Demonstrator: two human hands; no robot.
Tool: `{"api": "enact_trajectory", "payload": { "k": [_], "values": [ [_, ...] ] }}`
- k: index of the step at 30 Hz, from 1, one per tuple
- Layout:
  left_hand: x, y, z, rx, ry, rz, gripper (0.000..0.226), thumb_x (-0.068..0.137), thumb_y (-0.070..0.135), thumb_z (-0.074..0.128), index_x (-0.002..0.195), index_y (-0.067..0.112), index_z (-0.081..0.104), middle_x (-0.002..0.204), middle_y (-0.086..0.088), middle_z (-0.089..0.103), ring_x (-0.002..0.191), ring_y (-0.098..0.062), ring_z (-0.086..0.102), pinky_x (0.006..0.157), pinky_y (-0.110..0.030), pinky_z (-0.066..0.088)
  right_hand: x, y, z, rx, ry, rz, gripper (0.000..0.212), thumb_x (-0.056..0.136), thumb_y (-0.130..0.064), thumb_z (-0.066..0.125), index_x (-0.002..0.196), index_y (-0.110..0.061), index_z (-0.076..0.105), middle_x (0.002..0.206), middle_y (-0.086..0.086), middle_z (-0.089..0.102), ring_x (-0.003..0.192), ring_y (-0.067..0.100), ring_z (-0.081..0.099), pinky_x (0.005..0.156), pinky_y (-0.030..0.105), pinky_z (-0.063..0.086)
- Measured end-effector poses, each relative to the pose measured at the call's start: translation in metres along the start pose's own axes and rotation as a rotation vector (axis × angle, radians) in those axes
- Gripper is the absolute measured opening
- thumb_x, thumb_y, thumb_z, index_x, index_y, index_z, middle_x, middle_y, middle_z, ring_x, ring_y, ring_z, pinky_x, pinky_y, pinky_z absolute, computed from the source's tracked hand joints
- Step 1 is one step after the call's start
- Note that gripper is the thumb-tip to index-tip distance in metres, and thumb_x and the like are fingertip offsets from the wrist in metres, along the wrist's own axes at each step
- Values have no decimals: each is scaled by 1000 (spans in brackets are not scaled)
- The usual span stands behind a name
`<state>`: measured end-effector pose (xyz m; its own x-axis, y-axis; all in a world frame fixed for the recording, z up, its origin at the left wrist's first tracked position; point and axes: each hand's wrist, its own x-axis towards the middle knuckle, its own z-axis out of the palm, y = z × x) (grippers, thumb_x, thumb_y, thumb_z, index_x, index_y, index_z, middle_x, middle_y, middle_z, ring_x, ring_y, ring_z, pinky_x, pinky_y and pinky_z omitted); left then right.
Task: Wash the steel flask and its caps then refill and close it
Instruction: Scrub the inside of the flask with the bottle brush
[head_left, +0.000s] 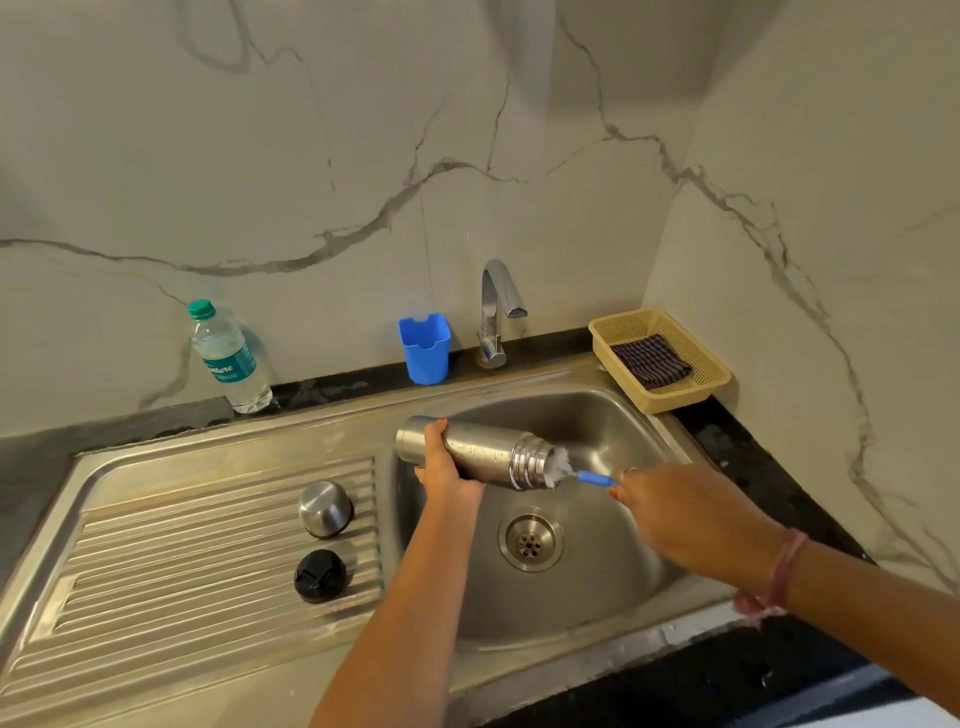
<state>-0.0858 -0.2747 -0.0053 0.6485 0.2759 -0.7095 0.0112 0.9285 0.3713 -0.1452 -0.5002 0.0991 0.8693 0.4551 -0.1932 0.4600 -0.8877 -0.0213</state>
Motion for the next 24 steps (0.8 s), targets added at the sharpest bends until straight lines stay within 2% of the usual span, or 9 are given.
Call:
{"api": "enact_trajectory", "payload": {
  "k": [4, 6, 9, 11, 13, 15, 18, 21, 24],
  "values": [
    [4, 4, -1, -10, 11, 31, 88, 69, 24, 84, 144, 26, 37, 121, -16, 60, 105, -38, 62, 79, -58, 56, -1, 7, -26, 436, -258, 180, 24, 102, -34, 40, 106, -18, 58, 81, -2, 57, 67, 8, 50, 64, 22, 41],
    [-1, -1, 0, -12, -7, 23, 88, 70, 24, 84, 144, 27, 36, 120, -16, 60, 104, -38, 63, 81, -58, 56, 9, 3, -29, 660, -383, 242, 27, 101, -30, 42, 102, -14, 64, 70, -4, 54, 55, 6, 46, 53, 19, 40],
    [-6, -7, 3, 8, -35, 9, 85, 70, 24, 84, 142, 28, 38, 120, -16, 62, 104, -38, 64, 88, -62, 53, 24, -2, -27, 1158, -585, 411, 29, 102, -24, 40, 109, -7, 63, 55, -7, 36, 40, 3, 27, 34, 15, 24],
    [-3, -5, 3, 33, -33, 20, 82, 71, 23, 83, 141, 27, 40, 120, -15, 62, 104, -37, 64, 88, -61, 53, 23, -2, -22, 1242, -615, 421, 30, 102, -24, 41, 112, -6, 62, 54, -8, 35, 39, 2, 25, 32, 14, 22],
    [1, 0, 2, 42, -28, 23, 81, 72, 23, 83, 140, 28, 40, 120, -14, 62, 104, -36, 63, 87, -60, 54, 15, -2, -18, 995, -477, 322, 29, 101, -27, 43, 108, -11, 66, 54, -9, 39, 38, 1, 31, 35, 14, 26],
    [5, 6, 0, 23, -15, 20, 82, 72, 23, 83, 141, 27, 39, 120, -15, 61, 105, -37, 63, 87, -60, 54, 4, -1, -15, 504, -259, 181, 30, 101, -32, 42, 110, -14, 65, 58, -9, 44, 42, 1, 38, 42, 13, 33],
    [6, 8, -3, -11, 21, 13, 86, 72, 22, 83, 143, 26, 36, 120, -16, 60, 103, -37, 63, 77, -59, 56, -4, 3, -13, -110, -40, 71, 37, 104, -25, 30, 139, -24, 42, 72, -8, 45, 51, 3, 38, 55, 15, 42],
    [1, 0, -1, -5, 18, -10, 86, 74, 20, 82, 144, 29, 33, 124, -18, 58, 105, -39, 62, 81, -61, 55, 7, 0, 3, -254, 104, -45, 51, 103, -14, 27, 152, -23, 16, 96, 0, 56, 63, 8, 44, 65, 25, 48],
    [0, -4, -1, 14, 22, -12, 85, 75, 18, 81, 144, 29, 33, 125, -18, 58, 107, -39, 61, 90, -63, 52, 18, -7, 17, -168, 80, -33, 45, 103, -19, 30, 149, -23, 27, 91, -1, 58, 67, 11, 51, 66, 27, 52]
  ]
}}
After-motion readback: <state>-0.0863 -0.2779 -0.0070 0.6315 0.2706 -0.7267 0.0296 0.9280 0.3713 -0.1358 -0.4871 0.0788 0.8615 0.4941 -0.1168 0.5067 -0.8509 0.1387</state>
